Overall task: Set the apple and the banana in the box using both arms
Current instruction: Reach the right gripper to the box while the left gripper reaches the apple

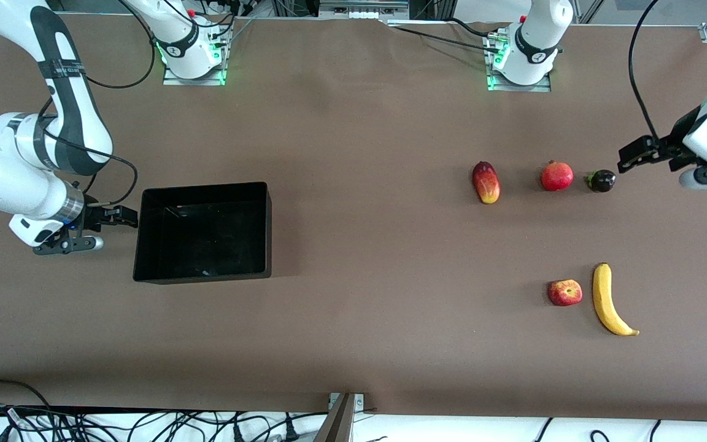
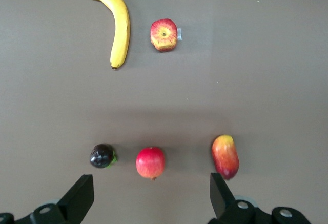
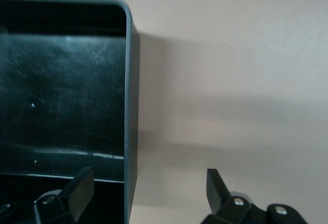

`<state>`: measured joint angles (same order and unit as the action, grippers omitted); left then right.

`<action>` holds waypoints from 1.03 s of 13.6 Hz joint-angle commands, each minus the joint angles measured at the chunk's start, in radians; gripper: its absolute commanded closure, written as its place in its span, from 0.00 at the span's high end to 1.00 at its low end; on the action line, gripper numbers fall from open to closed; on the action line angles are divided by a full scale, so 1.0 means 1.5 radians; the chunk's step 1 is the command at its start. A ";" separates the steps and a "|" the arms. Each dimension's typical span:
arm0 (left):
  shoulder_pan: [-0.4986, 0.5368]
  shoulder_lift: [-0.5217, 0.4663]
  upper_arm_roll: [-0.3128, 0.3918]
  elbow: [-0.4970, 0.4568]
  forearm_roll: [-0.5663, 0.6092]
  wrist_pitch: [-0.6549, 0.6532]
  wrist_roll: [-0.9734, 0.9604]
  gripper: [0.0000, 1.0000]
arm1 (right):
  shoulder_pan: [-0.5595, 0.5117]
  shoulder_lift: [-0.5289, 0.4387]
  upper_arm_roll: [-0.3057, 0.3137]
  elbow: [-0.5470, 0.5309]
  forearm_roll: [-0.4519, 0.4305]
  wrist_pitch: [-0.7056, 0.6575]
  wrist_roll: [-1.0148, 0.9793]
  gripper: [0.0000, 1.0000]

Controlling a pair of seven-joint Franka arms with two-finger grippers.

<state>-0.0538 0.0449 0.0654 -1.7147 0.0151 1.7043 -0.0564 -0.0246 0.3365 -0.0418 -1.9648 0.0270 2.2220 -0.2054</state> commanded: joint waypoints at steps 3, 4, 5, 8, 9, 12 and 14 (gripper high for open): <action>0.004 0.125 -0.017 0.006 -0.021 0.134 -0.029 1.00 | 0.002 -0.001 0.014 -0.111 -0.002 0.098 0.006 0.43; 0.003 0.151 -0.018 0.008 -0.020 0.170 -0.037 1.00 | 0.002 0.009 0.015 -0.114 -0.002 0.106 0.012 0.20; 0.003 0.162 -0.019 0.005 -0.020 0.195 -0.056 1.00 | 0.003 0.018 0.015 -0.109 -0.002 0.107 0.018 0.04; 0.004 0.205 -0.026 0.015 -0.020 0.236 -0.062 1.00 | 0.009 0.022 0.015 -0.100 -0.003 0.105 0.018 0.00; 0.003 0.228 -0.026 0.017 -0.019 0.277 -0.068 1.00 | 0.010 0.021 0.016 -0.097 -0.003 0.105 0.018 0.00; 0.006 0.322 -0.026 0.055 -0.015 0.339 -0.072 1.00 | 0.046 0.021 0.016 -0.057 -0.002 0.084 0.016 0.00; 0.018 0.370 -0.026 0.083 -0.012 0.361 -0.064 1.00 | 0.093 0.029 0.016 0.015 -0.001 0.014 0.049 0.00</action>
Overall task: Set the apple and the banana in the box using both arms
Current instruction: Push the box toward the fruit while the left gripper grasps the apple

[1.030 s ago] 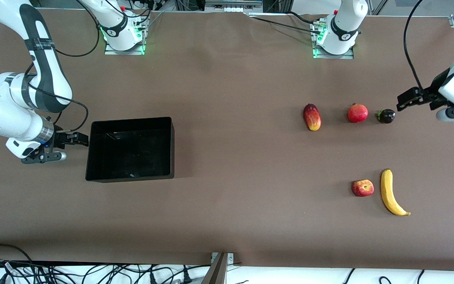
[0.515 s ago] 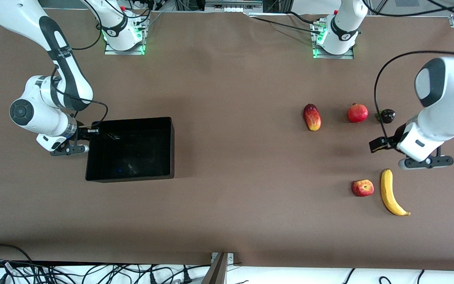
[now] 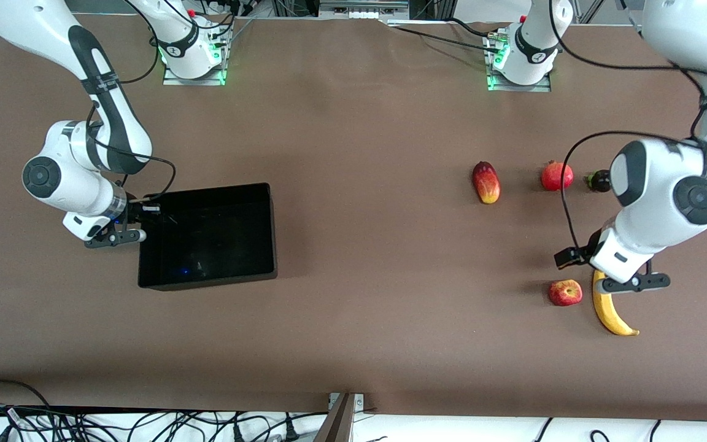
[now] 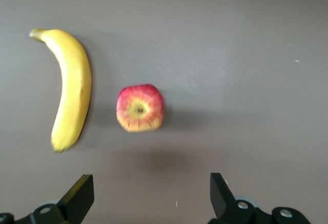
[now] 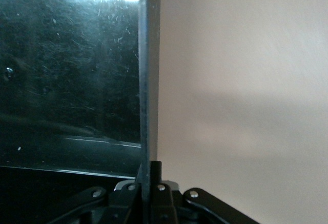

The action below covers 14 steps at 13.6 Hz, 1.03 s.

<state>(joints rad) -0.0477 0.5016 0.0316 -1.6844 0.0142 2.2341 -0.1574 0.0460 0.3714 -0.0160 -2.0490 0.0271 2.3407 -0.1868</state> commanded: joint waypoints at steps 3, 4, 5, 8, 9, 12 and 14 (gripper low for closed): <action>0.016 0.132 -0.004 0.082 0.001 0.076 0.004 1.00 | 0.124 0.063 -0.002 0.215 0.034 -0.176 0.123 0.00; 0.027 0.136 -0.004 0.080 0.019 0.085 0.004 1.00 | 0.150 0.080 -0.002 0.246 0.071 -0.179 0.162 0.00; 0.034 0.143 -0.004 0.080 0.026 0.100 0.003 1.00 | 0.180 0.100 -0.002 0.271 0.099 -0.179 0.208 0.00; 0.035 0.160 -0.004 0.077 0.027 0.135 0.002 1.00 | 0.304 0.160 -0.003 0.341 0.109 -0.170 0.386 0.00; 0.038 0.164 -0.004 0.078 0.025 0.136 0.001 1.00 | 0.343 0.195 -0.005 0.384 0.104 -0.161 0.464 0.00; 0.038 0.178 -0.004 0.080 0.021 0.136 -0.005 1.00 | 0.408 0.277 -0.008 0.499 0.104 -0.154 0.550 0.00; 0.038 0.181 -0.004 0.079 0.017 0.151 -0.008 1.00 | 0.438 0.287 -0.009 0.503 0.103 -0.137 0.552 0.00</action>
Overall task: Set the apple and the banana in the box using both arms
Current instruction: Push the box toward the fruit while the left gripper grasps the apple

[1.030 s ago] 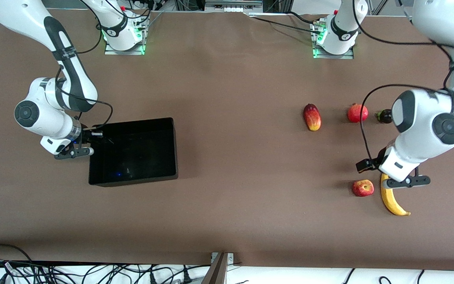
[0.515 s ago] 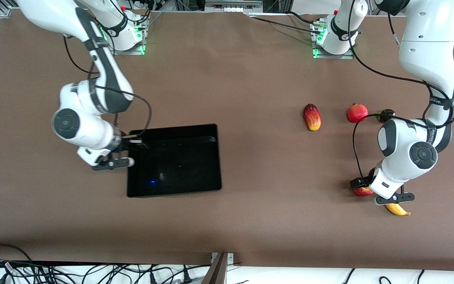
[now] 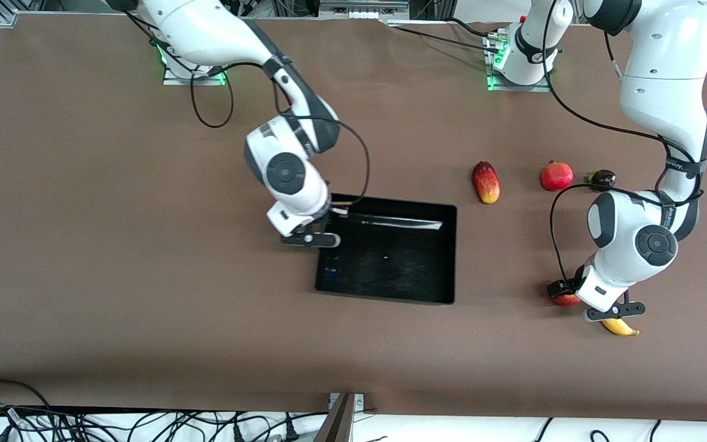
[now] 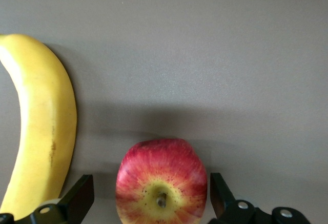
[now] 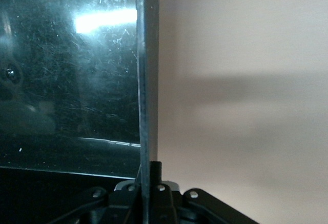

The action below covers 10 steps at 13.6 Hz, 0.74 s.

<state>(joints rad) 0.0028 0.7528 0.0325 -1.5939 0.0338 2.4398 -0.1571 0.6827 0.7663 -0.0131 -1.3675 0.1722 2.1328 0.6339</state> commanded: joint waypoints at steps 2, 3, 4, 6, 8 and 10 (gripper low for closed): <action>0.001 0.014 -0.004 0.014 0.006 0.044 -0.029 0.85 | 0.024 0.039 -0.010 0.049 0.007 0.037 0.007 0.00; -0.001 0.015 -0.004 0.014 0.008 0.043 -0.054 0.62 | 0.034 0.045 -0.011 0.049 0.007 0.048 0.018 0.00; -0.001 0.015 -0.004 0.014 0.012 0.043 -0.068 0.41 | 0.038 0.048 -0.010 0.049 0.008 0.057 0.032 0.00; -0.001 0.015 -0.004 0.014 0.012 0.044 -0.069 0.33 | 0.053 0.061 -0.010 0.048 0.008 0.077 0.033 0.00; -0.001 0.016 -0.004 0.014 0.011 0.047 -0.072 0.19 | 0.056 0.067 -0.010 0.048 0.008 0.093 0.025 0.00; 0.000 0.013 -0.004 0.012 0.011 0.043 -0.074 0.00 | 0.055 0.067 -0.011 0.047 0.006 0.096 0.028 0.98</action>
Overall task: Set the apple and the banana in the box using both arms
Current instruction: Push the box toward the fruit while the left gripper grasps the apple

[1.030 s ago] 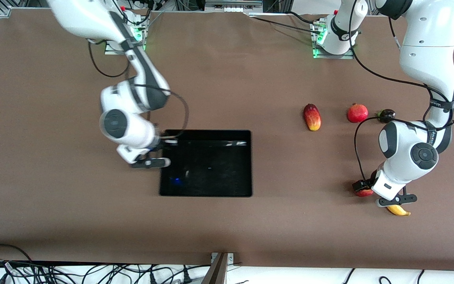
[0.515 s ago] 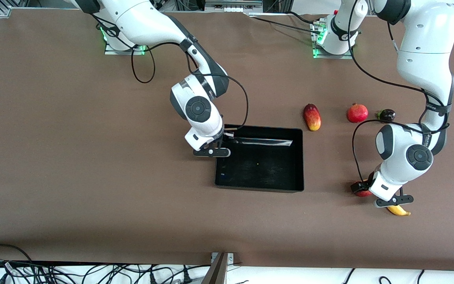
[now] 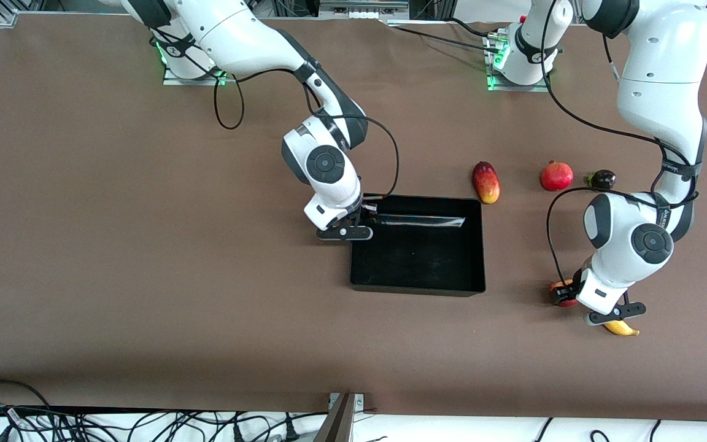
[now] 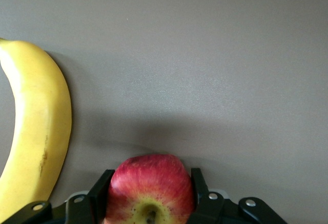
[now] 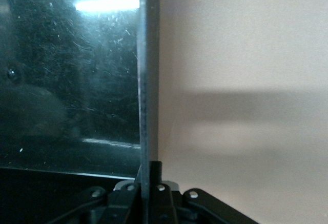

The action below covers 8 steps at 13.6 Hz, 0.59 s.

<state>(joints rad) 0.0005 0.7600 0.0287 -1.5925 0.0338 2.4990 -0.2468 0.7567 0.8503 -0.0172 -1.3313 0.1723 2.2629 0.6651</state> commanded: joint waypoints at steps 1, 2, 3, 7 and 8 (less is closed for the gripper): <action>0.002 0.007 -0.002 0.007 0.012 0.004 -0.014 0.00 | 0.004 0.006 -0.008 0.024 0.003 0.008 -0.009 1.00; 0.002 0.005 -0.002 0.007 0.012 0.001 -0.014 0.00 | -0.002 -0.002 -0.009 0.024 0.003 0.000 -0.020 1.00; 0.002 0.001 -0.003 0.007 0.012 -0.003 -0.015 0.00 | -0.010 -0.018 -0.009 0.023 0.004 -0.021 -0.021 1.00; -0.018 -0.083 -0.018 0.008 0.006 -0.160 -0.017 0.00 | -0.076 -0.103 -0.019 0.017 0.004 -0.119 -0.043 1.00; -0.031 -0.117 -0.019 0.012 0.000 -0.212 -0.021 0.00 | -0.099 -0.125 -0.020 0.018 0.007 -0.156 -0.058 1.00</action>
<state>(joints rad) -0.0107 0.7107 0.0058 -1.5653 0.0335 2.3381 -0.2533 0.6756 0.7492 -0.0526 -1.2811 0.1722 2.1194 0.6297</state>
